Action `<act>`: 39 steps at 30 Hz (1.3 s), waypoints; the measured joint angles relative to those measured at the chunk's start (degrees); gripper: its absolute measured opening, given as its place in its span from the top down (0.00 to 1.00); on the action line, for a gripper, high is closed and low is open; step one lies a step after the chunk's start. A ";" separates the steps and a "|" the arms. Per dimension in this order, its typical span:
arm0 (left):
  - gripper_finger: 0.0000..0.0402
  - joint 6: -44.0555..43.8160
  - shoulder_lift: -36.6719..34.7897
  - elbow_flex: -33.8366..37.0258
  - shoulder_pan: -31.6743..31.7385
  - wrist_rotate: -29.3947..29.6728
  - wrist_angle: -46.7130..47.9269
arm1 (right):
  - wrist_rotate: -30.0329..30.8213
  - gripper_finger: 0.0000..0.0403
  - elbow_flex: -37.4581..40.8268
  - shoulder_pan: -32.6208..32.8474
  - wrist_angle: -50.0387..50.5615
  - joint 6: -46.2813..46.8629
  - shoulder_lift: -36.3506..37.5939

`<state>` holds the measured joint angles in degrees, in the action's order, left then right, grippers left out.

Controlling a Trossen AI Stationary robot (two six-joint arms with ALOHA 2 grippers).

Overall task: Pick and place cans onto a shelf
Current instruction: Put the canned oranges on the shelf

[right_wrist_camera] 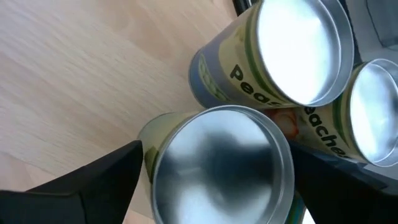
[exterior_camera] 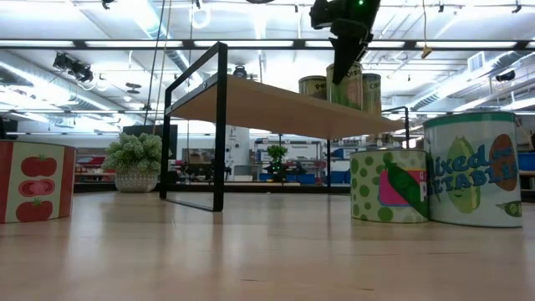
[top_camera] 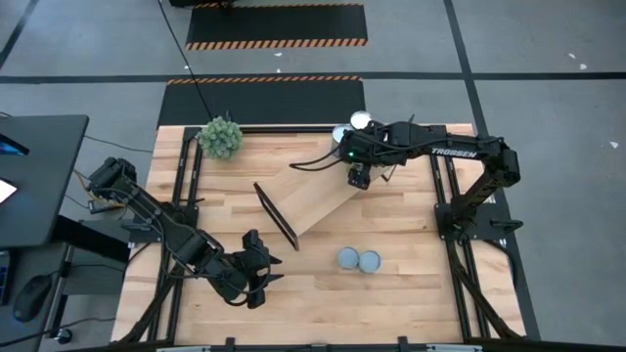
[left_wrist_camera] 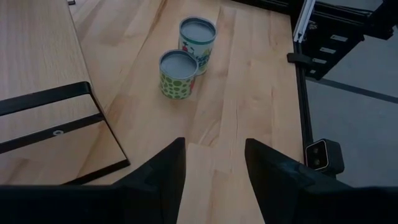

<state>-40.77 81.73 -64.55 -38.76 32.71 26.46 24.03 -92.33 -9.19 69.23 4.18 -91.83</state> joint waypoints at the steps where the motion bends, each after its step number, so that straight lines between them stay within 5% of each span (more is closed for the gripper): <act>1: 0.57 0.00 0.00 0.00 0.02 0.00 0.00 | 0.02 0.01 0.00 0.02 0.00 -0.35 0.00; 25: 0.57 -0.02 0.00 0.02 0.02 0.02 -0.02 | -5.51 0.01 -0.02 -2.00 -0.39 -3.98 2.91; 39: 0.57 -0.26 0.00 0.02 0.02 0.02 -0.02 | -2.23 0.01 -0.06 -2.69 -0.68 -4.43 6.27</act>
<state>-41.04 81.73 -64.53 -38.74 32.73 26.44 21.81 -92.40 -11.88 68.55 -0.24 -85.56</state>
